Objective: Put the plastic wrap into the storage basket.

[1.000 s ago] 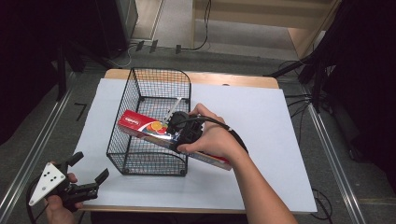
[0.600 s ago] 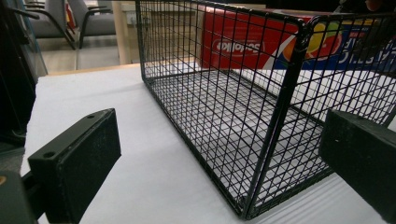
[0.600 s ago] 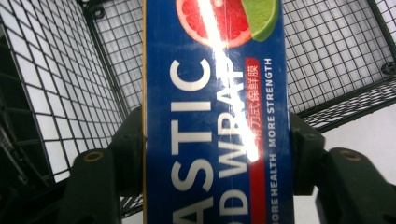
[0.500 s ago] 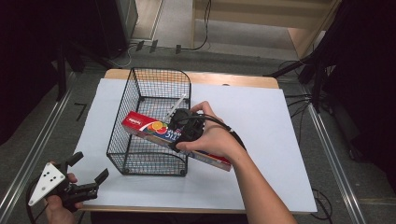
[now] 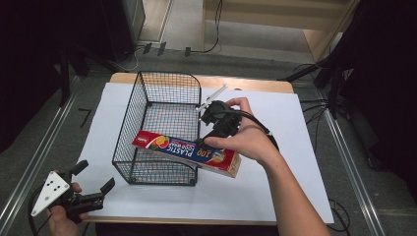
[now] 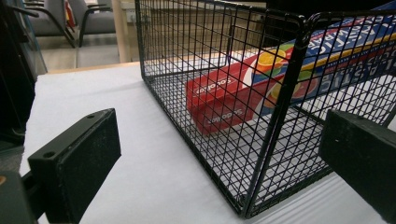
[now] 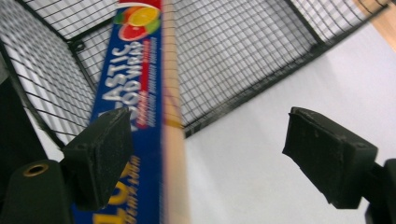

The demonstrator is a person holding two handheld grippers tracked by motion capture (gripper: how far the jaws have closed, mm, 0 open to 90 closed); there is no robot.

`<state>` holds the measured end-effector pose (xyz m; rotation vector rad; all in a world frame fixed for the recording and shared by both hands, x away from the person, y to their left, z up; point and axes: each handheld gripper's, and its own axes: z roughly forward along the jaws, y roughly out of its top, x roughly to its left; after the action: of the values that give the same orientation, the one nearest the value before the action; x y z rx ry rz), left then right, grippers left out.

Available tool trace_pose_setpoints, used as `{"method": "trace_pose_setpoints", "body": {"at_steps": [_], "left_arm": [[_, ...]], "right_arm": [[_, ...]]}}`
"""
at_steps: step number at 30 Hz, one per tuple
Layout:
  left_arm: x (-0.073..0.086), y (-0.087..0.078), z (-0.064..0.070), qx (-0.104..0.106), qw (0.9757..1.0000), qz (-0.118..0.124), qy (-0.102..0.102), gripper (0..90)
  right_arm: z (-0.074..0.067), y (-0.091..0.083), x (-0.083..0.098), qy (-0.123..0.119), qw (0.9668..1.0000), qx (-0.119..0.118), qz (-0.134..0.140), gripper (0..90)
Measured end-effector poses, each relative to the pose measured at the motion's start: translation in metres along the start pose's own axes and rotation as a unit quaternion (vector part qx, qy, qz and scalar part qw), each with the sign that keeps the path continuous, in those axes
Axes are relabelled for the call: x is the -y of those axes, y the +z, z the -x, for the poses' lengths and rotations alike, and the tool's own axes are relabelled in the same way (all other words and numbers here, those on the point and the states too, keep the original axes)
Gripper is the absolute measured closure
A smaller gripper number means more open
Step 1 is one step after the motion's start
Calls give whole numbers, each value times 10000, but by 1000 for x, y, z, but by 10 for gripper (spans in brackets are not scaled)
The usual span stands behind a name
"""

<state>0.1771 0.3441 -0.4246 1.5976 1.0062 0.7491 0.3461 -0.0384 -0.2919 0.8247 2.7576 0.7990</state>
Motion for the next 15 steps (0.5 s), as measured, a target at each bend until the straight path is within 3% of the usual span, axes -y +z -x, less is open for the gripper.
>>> {"method": "trace_pose_setpoints", "body": {"at_steps": [6,15], "left_arm": [[0,1,0,-3,10000,-34,9,0],[0,0,0,-13,10000,-22,10,0]], "right_arm": [[12,-5,11,206,9996,-66,161,171],[28,-7,22,407,9989,173,174,176]]}}
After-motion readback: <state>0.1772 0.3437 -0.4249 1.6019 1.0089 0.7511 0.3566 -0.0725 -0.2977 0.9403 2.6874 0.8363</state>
